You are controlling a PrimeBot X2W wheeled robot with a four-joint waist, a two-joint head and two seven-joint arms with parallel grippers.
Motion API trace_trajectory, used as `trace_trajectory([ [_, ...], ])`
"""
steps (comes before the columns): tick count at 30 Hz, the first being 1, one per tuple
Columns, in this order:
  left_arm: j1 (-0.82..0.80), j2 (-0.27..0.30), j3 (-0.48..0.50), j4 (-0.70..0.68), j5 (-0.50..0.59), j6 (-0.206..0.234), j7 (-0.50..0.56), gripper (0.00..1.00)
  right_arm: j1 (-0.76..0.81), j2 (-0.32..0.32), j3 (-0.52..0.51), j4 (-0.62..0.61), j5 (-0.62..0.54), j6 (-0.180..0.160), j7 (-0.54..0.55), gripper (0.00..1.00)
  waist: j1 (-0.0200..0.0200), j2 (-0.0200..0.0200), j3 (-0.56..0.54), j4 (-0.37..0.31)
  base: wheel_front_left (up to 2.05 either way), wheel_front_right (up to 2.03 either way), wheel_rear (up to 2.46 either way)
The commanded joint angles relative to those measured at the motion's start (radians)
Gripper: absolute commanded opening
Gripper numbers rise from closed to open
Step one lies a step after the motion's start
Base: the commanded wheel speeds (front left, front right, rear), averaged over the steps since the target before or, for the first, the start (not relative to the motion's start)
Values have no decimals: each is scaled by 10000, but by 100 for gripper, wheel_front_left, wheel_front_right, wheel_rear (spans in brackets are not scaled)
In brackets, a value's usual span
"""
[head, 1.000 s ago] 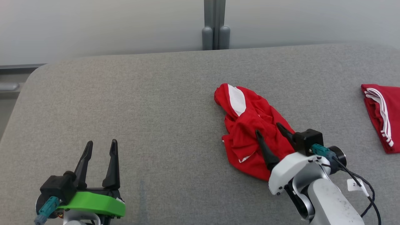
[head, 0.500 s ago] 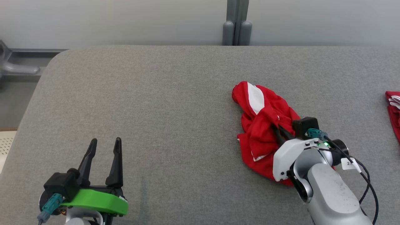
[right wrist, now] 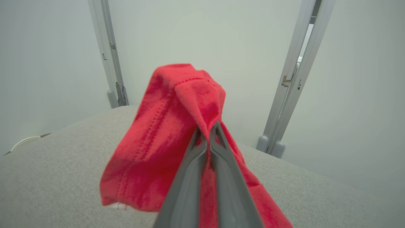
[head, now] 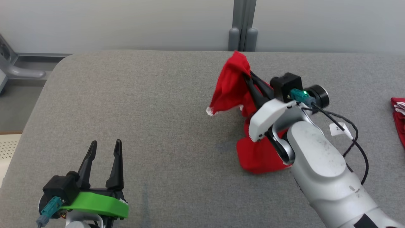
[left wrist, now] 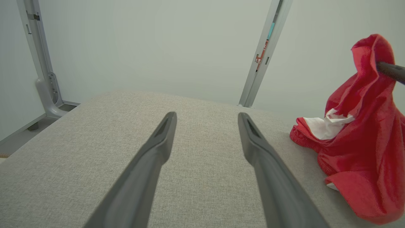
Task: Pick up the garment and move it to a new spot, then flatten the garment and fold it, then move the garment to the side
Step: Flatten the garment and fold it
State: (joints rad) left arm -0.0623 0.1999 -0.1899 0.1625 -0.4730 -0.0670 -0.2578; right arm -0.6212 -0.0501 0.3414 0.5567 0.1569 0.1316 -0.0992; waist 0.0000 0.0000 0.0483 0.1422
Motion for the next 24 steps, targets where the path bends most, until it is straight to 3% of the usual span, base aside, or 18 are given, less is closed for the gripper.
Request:
trace_trajectory([
  [1, 18, 43, 38, -43, 3, 40, -55, 100, -429, -21, 271, -46, 205, -19, -163, 0, 0, 0, 14, 8, 0, 0, 0],
  [6, -122, 38, 12, -80, 17, 13, -64, 100, -1847, -25, 955, -25, 1166, -19, -807, 0, 0, 0, 76, 59, 0, 0, 0],
  [11, -166, 55, 8, -88, 44, -3, -74, 100, -2425, -20, 885, 79, 2000, -19, -1086, 0, 0, 0, 86, 105, 0, 0, 0],
  [15, -145, 50, 41, -132, 19, 17, -79, 100, -2039, -316, 471, 550, 1906, -19, -1200, 0, 0, 0, 149, 108, 0, 0, 0],
  [20, -245, -11, -1, -187, 45, 16, -62, 100, -1339, -1083, -855, 1548, 1064, -19, -1293, 0, 0, 0, 296, 166, 0, 0, 0],
  [21, -267, -26, -12, -192, 44, 11, -63, 100, -1198, -1164, -1182, 1732, 950, -17, -1312, 7, 0, 0, 322, 169, 0, 0, 0],
  [22, -282, -41, -28, -191, 58, 3, -64, 100, -1043, -1294, -1631, 1989, 802, -17, -1295, 84, 0, 0, 350, 171, 0, 0, 0],
  [23, -294, -48, -38, -184, 69, -6, -65, 100, -961, -1380, -1962, 2164, 656, -19, -1293, 100, 0, 0, 365, 172, 0, 0, 0],
  [24, -303, -53, -49, -172, 80, -16, -67, 100, -891, -1438, -2301, 2309, 454, -18, -1318, 100, 0, 0, 378, 175, 0, 0, 0],
])
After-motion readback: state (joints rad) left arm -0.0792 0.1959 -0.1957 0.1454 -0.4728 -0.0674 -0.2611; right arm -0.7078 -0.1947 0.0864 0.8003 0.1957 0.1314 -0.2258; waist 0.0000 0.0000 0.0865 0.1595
